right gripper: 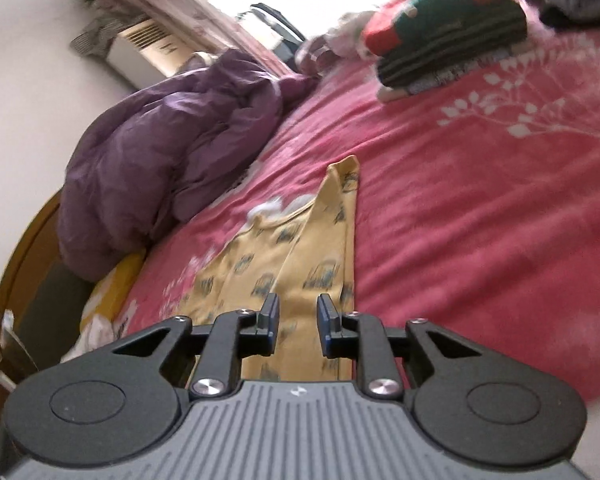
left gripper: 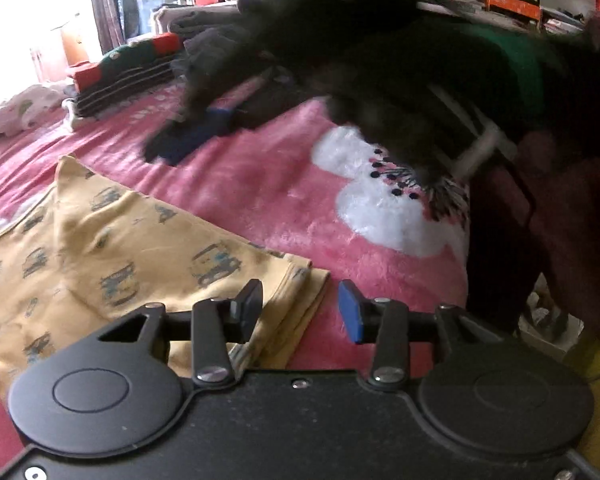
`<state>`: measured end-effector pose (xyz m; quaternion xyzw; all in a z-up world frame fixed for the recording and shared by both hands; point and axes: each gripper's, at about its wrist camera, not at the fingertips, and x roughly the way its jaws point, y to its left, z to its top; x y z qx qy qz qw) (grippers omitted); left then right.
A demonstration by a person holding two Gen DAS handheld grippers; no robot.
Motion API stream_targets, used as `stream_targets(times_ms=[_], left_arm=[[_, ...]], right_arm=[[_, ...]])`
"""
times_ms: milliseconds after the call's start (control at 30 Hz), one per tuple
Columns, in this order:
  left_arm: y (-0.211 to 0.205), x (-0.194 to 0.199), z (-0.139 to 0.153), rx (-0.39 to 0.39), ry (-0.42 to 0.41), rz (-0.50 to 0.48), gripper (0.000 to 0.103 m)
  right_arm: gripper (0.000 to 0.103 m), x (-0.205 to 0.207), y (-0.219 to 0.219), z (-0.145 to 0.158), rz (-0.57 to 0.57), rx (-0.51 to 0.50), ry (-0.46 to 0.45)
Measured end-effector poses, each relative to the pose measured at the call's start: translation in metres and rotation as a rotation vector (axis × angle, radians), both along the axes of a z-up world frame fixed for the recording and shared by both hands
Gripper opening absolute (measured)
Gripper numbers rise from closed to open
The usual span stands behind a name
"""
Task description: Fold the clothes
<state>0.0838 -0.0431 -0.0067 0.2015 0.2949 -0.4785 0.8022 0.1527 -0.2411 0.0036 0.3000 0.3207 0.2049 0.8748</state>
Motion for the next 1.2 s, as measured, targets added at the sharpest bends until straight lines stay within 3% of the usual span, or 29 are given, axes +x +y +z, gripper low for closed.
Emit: stream_targets(times_ms=[267, 367, 467, 533, 667, 767, 833, 933, 1067, 1200], left_arm=[[0.039, 0.023, -0.001, -0.126, 0.051, 0.221, 0.039], [0.028, 0.025, -0.013, -0.116, 0.066, 0.221, 0.035], [0.022, 0.031, -0.026, -0.099, 0.120, 0.223, 0.035], [0.026, 0.036, -0.020, -0.119, 0.148, 0.229, 0.036], [0.036, 0.028, -0.010, -0.110, 0.115, 0.222, 0.044], [0.051, 0.031, -0.009, -0.131, 0.122, 0.272, 0.049], [0.064, 0.035, -0.008, -0.154, 0.129, 0.343, 0.059], [0.092, 0.042, -0.004, -0.220, 0.157, 0.467, 0.068], [0.144, 0.051, 0.002, -0.373, 0.218, 0.685, 0.088], [0.208, 0.053, 0.001, -0.549, 0.280, 0.947, 0.098]], right_arm=[[0.023, -0.062, 0.021, -0.016, 0.105, -0.090, -0.044], [0.022, -0.080, 0.033, -0.022, 0.146, -0.128, -0.057], [0.021, -0.083, 0.042, -0.030, 0.154, -0.274, -0.030], [0.021, -0.084, 0.039, -0.031, 0.144, -0.259, -0.016], [0.021, -0.094, 0.041, -0.026, 0.139, -0.293, -0.051], [0.024, -0.101, 0.035, -0.027, 0.100, -0.237, -0.047], [0.034, -0.104, 0.032, -0.025, 0.073, -0.191, -0.043], [0.036, -0.109, 0.032, -0.020, 0.062, -0.134, -0.071], [0.042, -0.110, 0.031, -0.015, 0.051, -0.119, -0.101], [0.047, -0.104, 0.012, -0.025, -0.029, -0.073, -0.078]])
